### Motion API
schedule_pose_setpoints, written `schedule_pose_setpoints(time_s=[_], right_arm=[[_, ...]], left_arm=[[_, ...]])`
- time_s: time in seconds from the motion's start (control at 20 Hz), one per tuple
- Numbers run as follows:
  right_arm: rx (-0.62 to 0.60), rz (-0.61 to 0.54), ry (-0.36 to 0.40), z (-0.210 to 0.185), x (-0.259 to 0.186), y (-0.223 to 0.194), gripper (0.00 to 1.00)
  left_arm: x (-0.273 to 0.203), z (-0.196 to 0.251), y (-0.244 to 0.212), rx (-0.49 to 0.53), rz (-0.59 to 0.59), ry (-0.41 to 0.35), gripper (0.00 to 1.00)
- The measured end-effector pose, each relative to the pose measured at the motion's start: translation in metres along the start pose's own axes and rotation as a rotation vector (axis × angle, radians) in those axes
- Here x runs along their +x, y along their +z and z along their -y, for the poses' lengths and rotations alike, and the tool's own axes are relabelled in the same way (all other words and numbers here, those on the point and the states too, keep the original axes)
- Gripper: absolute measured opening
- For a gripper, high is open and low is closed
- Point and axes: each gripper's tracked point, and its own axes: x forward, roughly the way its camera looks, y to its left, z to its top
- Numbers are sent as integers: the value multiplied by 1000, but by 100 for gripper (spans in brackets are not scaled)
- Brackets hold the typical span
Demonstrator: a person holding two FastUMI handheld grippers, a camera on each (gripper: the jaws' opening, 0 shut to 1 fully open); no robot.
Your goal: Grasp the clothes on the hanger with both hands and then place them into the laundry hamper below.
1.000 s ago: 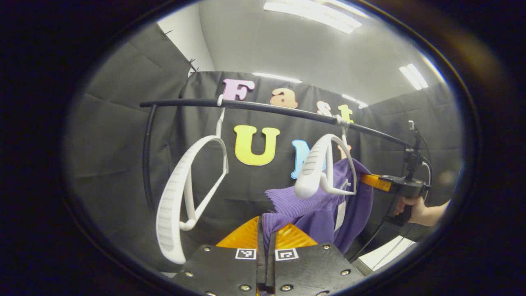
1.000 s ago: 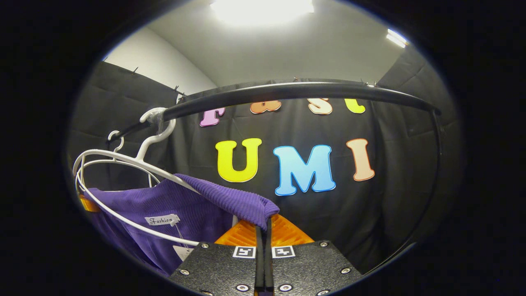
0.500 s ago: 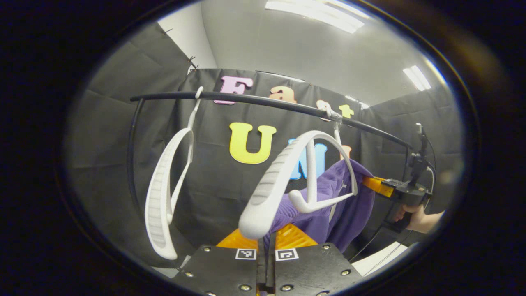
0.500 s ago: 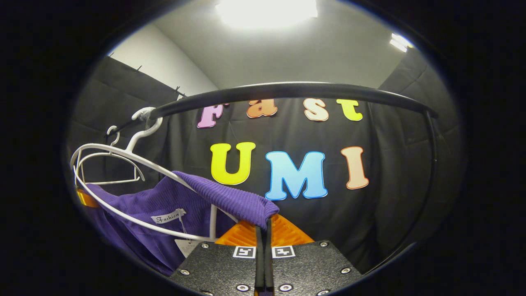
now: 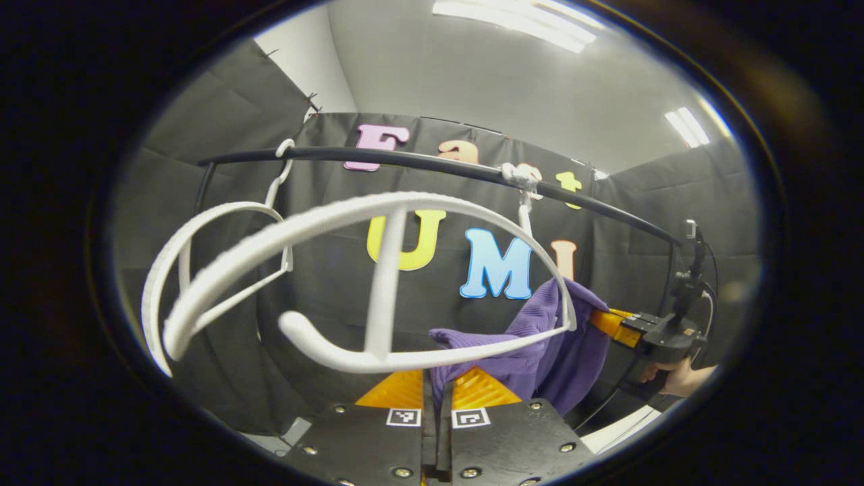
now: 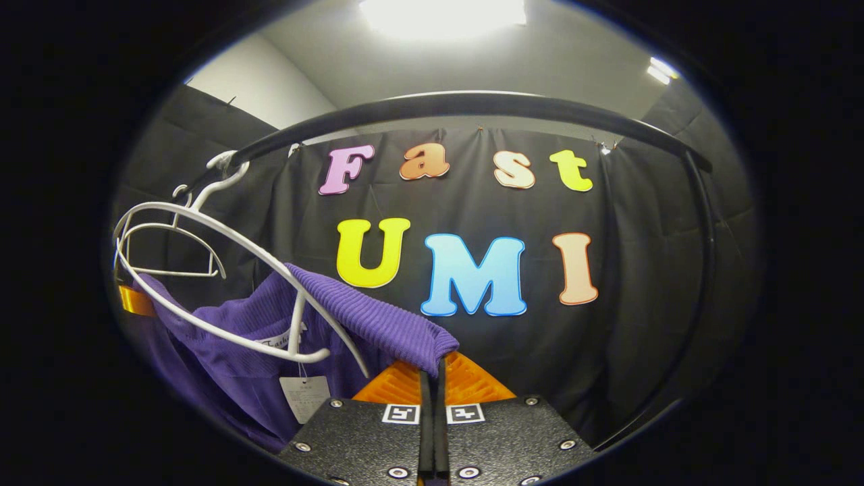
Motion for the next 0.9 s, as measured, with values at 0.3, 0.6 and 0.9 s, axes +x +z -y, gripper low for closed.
schedule_pose_setpoints(time_s=[0.3, 0.6, 0.9], right_arm=[[11, -66, -23, 36, 0, -35, 0], [68, -153, -50, 73, -19, -72, 0], [108, -231, -36, 81, -63, -84, 0]], left_arm=[[17, 31, -17, -12, -23, 40, 6], [18, 65, -38, -40, -68, 49, 1], [-15, 90, -56, -39, -105, 37, 2]])
